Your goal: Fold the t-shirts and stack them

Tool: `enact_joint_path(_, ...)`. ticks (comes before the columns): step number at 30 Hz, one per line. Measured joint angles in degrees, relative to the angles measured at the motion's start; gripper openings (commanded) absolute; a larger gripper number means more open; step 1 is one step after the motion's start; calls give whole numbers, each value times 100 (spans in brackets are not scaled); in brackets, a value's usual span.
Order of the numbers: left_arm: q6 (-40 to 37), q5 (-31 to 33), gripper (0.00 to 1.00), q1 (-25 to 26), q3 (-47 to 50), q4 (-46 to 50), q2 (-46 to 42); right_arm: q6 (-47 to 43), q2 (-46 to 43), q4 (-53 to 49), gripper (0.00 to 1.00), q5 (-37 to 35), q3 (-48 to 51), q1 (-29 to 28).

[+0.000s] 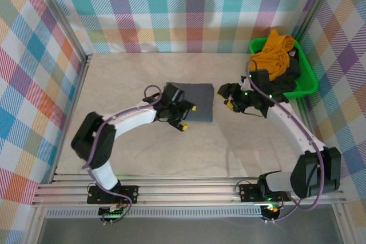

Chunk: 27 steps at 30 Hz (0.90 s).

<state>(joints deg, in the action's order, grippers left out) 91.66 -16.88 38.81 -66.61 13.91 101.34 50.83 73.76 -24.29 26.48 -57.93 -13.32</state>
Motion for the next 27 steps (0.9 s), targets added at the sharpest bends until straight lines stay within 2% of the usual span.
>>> enact_joint_path(4, 417, 13, 76, 229, -422, -538, 890, -4, -227, -17, 61, 17, 238, 2)
enact_joint_path(8, 584, 98, 71, 422, -824, -809, 1340, -24, -417, -15, 61, 68, 243, 20)
enact_joint_path(12, 691, 197, 49, 468, -1049, -960, 1646, -26, -603, -20, 61, 168, 245, 24)
enact_joint_path(16, 785, 354, 14, 444, -1078, -942, 1823, -26, -688, -59, 61, 238, 245, 66)
enact_joint_path(18, 769, 415, 0, 396, -1080, -938, 1832, -26, -715, -94, 61, 254, 245, 114)
enact_joint_path(22, 619, 455, 0, 168, -1038, -966, 1803, -26, -734, -160, 61, 254, 245, 179)
enact_joint_path(24, 415, 455, 0, -149, -907, -931, 1690, -26, -734, -192, 61, 254, 243, 205)
enact_joint_path(27, -157, 455, 0, -894, -686, -699, 1447, -26, -732, -229, 61, 251, 229, 216)
